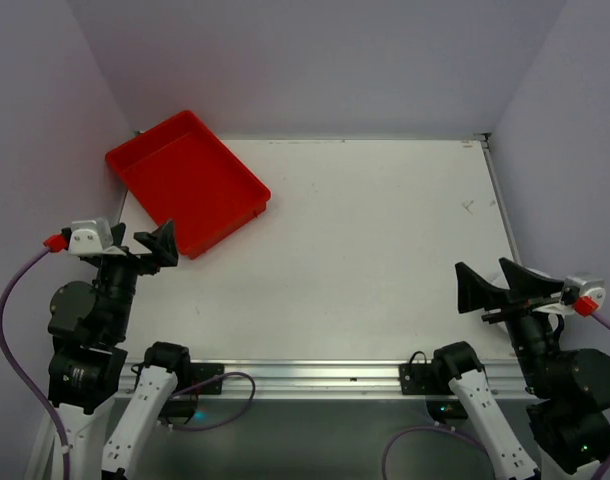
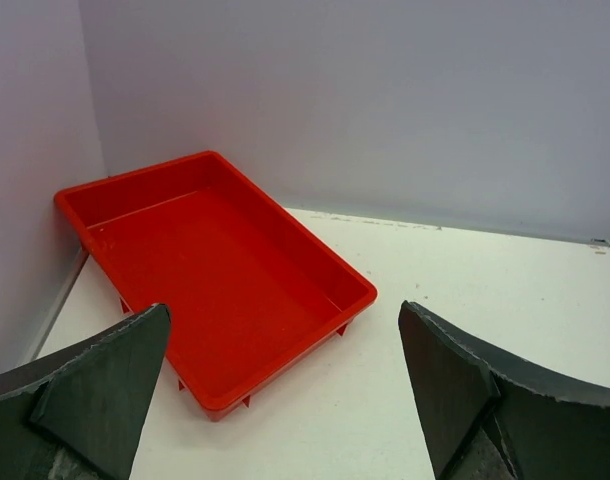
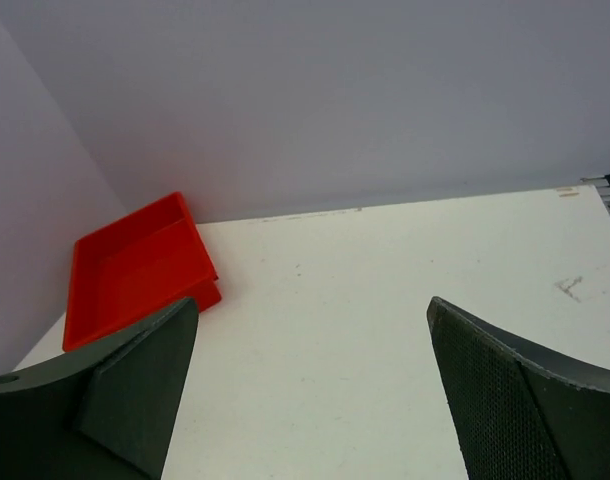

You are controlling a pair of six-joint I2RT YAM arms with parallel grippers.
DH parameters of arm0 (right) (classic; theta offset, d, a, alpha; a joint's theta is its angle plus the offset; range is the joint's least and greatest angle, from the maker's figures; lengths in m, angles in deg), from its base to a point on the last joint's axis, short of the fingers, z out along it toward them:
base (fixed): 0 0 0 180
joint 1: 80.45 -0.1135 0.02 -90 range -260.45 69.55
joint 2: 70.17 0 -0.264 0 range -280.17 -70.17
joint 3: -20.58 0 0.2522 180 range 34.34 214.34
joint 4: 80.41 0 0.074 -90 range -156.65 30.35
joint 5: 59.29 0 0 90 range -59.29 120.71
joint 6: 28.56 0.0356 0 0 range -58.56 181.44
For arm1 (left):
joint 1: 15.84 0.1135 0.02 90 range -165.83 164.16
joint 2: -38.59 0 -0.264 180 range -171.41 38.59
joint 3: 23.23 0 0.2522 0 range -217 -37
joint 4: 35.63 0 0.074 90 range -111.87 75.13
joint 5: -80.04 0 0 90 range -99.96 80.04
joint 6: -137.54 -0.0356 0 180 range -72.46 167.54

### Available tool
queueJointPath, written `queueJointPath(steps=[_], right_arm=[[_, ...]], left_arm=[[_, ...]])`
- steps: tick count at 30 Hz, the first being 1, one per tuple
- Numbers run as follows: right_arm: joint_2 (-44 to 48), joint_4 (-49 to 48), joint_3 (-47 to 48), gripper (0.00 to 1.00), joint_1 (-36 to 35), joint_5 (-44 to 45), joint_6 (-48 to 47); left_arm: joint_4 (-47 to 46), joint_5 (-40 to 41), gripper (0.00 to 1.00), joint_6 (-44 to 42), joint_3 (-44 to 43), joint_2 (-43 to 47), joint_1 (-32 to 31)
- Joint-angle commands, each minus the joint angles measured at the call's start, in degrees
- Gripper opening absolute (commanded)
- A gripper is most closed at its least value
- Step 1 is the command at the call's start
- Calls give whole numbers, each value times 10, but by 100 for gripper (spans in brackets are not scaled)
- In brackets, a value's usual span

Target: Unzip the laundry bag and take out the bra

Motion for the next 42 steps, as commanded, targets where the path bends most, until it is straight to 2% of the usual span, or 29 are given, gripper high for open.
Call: queueJointPath(steps=[1, 4, 8, 11, 14, 18, 20, 25, 28, 32, 35, 38, 39, 42], right_arm=[[-17, 27, 5, 99, 1, 43, 19], [-34, 48, 8, 99, 1, 79, 38], [-92, 82, 4, 99, 1, 167, 107], [-163, 107, 0, 99, 1, 203, 145], [-226, 121, -18, 99, 1, 276, 206], [-307, 112, -26, 99, 3, 326, 225], [-356, 126, -16, 99, 11, 371, 265], [-449, 145, -10, 99, 95, 391, 331], [-506, 158, -10, 99, 134, 403, 404], [-596, 160, -7, 99, 197, 412, 437], [-651, 209, 16, 99, 230, 447, 503], [-718, 330, 61, 99, 237, 496, 626], [-734, 399, 71, 99, 237, 509, 660], [-783, 471, 103, 99, 237, 528, 727]], left_arm=[[-4, 3, 100, 8, 6, 3, -3], [-11, -6, 100, 9, 14, 0, -3], [-26, -14, 100, 14, 28, -10, -3], [-40, -32, 100, 24, 42, -26, -3], [-53, -56, 100, 38, 54, -44, -3], [-71, -85, 100, 51, 71, -63, -3], [-82, -89, 100, 55, 81, -66, -3], [-105, -95, 100, 56, 121, -72, -3], [-122, -97, 100, 56, 149, -68, -6], [-144, -97, 100, 55, 177, -60, -17], [-156, -90, 100, 56, 196, -52, -27], [-170, -88, 100, 58, 216, -44, -39], [-173, -88, 100, 58, 220, -40, -42], [-179, -87, 100, 58, 235, -35, -51]])
